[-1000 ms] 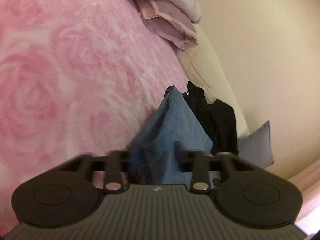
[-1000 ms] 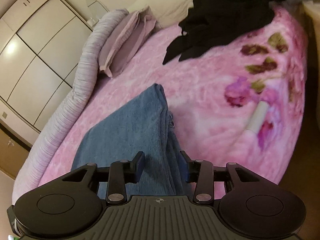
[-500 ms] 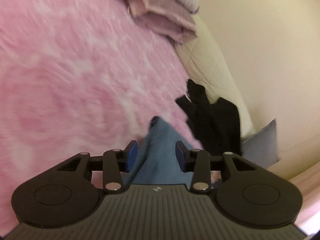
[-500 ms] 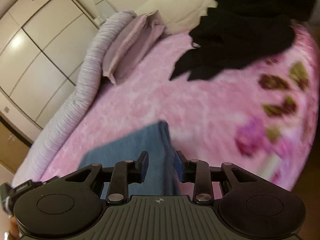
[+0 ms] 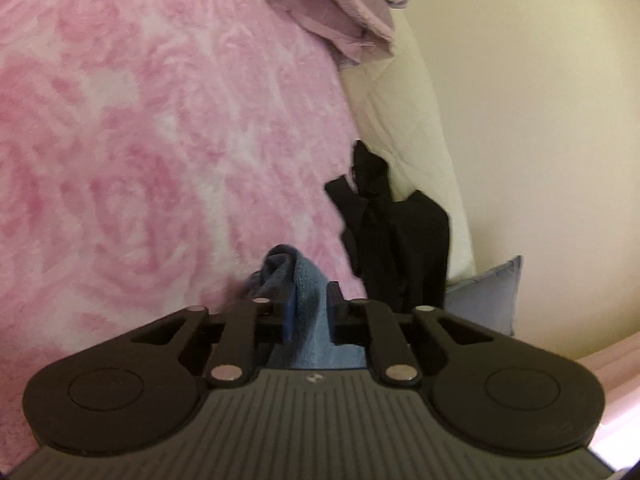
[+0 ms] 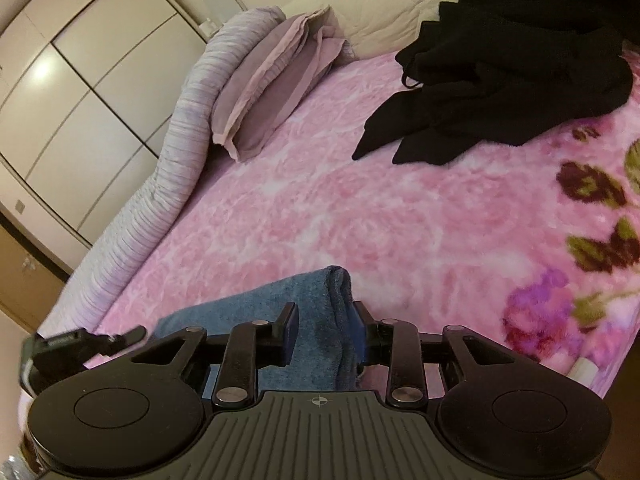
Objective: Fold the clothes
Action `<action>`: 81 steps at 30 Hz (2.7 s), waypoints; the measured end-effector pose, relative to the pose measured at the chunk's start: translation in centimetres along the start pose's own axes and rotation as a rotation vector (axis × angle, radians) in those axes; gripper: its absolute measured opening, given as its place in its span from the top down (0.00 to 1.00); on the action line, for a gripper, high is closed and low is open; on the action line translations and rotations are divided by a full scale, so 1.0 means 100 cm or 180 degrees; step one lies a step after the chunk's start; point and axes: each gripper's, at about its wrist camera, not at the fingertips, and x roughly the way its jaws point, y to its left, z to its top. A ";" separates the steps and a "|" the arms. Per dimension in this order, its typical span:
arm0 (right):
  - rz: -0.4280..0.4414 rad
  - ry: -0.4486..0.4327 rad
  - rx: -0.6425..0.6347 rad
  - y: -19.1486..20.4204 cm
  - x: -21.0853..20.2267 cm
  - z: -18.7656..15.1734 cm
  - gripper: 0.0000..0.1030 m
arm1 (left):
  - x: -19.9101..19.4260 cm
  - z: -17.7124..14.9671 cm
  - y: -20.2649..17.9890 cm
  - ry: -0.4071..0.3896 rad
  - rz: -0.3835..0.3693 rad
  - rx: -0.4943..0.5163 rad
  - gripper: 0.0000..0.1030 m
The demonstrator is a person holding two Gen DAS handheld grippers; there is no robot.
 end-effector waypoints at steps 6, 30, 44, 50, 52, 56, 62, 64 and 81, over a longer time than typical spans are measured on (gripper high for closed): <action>-0.0028 0.0055 -0.0073 0.000 0.010 -0.004 0.68 | 0.006 0.001 0.004 0.0029 -0.0053 0.0017 0.99; -0.0605 -0.0129 -0.0516 0.015 0.015 0.002 0.71 | -0.002 -0.021 -0.057 -0.0761 0.1154 0.1612 0.99; -0.1098 -0.0102 -0.1468 0.055 0.068 -0.027 0.72 | 0.097 -0.076 -0.087 -0.0304 0.1802 0.2784 0.96; -0.1094 0.0019 -0.1326 0.044 0.077 -0.022 0.72 | 0.111 -0.068 -0.075 -0.0256 0.1871 0.2660 0.96; -0.1071 0.0037 -0.1261 0.042 0.077 -0.020 0.72 | 0.117 -0.068 -0.076 -0.0238 0.1953 0.2689 0.96; -0.0927 0.0068 -0.1021 0.035 0.067 -0.008 0.72 | 0.109 -0.065 -0.085 -0.0234 0.1922 0.2673 0.96; -0.0794 -0.0244 -0.0927 0.051 -0.011 -0.027 0.72 | 0.029 -0.105 -0.110 -0.0424 0.1906 0.2561 0.94; -0.0762 -0.0284 -0.1025 0.063 -0.038 -0.049 0.72 | 0.010 -0.132 -0.114 -0.0431 0.1979 0.2548 0.94; -0.1091 0.0122 -0.0958 0.082 -0.087 -0.149 0.69 | -0.030 -0.234 -0.117 -0.0289 0.2709 0.2248 0.76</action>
